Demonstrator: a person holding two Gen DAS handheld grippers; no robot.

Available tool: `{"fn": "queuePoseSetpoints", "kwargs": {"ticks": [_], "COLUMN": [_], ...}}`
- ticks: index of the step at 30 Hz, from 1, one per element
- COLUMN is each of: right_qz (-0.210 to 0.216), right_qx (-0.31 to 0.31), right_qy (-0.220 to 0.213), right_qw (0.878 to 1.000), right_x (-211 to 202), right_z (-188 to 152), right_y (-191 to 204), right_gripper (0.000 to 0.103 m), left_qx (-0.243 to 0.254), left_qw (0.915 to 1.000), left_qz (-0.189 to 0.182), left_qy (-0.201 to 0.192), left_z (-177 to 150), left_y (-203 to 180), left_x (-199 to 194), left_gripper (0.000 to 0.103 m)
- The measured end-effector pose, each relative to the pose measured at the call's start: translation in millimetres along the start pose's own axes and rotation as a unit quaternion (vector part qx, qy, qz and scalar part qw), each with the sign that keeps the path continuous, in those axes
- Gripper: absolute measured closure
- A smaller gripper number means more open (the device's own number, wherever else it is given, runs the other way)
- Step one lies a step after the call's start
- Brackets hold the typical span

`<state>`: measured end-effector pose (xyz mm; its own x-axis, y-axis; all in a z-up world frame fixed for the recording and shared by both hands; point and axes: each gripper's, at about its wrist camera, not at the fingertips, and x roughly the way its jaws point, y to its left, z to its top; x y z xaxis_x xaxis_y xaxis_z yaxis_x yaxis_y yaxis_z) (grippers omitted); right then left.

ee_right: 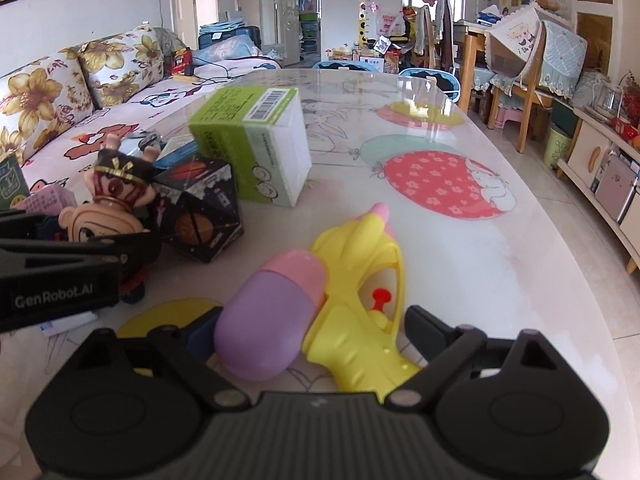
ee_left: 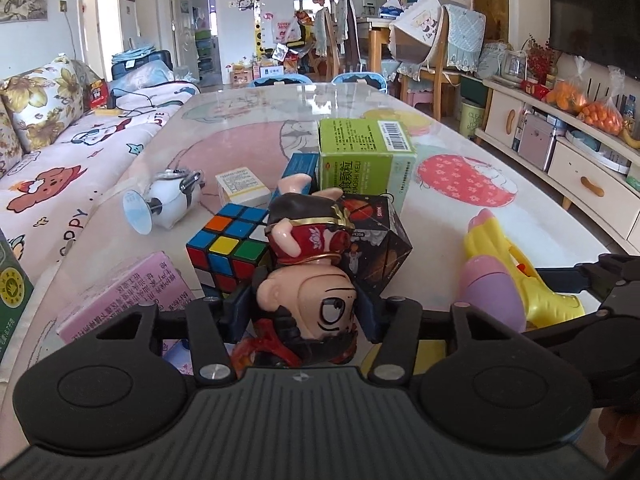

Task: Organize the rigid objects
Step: 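Grasp the red-haired doll figurine with the left tool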

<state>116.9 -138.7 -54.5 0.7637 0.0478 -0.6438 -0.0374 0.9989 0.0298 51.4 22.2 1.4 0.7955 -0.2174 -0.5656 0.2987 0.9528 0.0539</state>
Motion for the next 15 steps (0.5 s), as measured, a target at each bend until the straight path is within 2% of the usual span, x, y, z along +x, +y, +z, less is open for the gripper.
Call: {"fn": "queuePoseSetpoints", "kwargs": {"ticks": [15], "right_qz": [-0.004], "right_qx": [-0.005], "right_qy": [-0.02], "right_qw": [1.0], "right_x": [-9], "right_z": [-5], "right_y": [12], "right_gripper": [0.014], "left_qx": [-0.008], "left_qw": [0.9999], "left_qz": [-0.011], "left_qy": [-0.002], "left_z": [-7], "left_y": [8], "left_x": [-25], "left_gripper": [0.038]}}
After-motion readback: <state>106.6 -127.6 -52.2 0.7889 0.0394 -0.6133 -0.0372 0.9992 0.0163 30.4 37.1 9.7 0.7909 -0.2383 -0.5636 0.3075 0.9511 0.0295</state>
